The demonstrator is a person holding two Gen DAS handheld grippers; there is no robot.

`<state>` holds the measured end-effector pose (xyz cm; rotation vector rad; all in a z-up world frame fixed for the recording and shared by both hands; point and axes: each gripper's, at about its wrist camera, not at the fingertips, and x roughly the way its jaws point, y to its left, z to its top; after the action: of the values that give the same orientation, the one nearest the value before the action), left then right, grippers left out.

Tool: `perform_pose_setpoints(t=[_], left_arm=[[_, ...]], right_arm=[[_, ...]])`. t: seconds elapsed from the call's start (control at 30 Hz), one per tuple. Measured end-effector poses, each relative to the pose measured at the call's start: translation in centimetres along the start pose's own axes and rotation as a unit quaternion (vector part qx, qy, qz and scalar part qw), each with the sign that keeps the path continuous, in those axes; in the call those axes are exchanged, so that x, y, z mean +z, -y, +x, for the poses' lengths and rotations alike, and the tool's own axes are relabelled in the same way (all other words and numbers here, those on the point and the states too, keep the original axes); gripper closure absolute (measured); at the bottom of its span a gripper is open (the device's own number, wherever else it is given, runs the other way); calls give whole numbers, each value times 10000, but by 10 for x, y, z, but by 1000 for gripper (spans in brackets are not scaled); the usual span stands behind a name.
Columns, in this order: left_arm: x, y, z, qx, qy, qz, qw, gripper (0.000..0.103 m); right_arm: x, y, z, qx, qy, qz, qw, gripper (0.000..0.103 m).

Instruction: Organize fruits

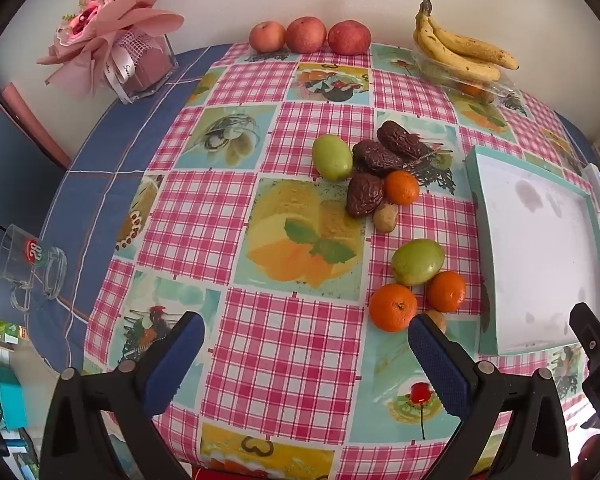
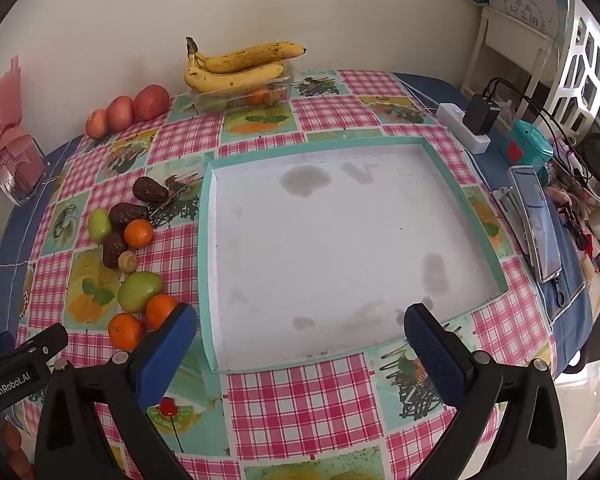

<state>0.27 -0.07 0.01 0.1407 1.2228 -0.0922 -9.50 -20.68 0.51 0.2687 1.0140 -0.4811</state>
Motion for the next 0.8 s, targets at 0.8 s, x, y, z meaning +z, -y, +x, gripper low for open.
perform_pose_setpoints(t=[0.8], left_arm=[[-1, -2, -3, 15, 186, -107, 9998, 0]], right_arm=[[3, -3, -5, 54, 54, -23, 10000, 0]])
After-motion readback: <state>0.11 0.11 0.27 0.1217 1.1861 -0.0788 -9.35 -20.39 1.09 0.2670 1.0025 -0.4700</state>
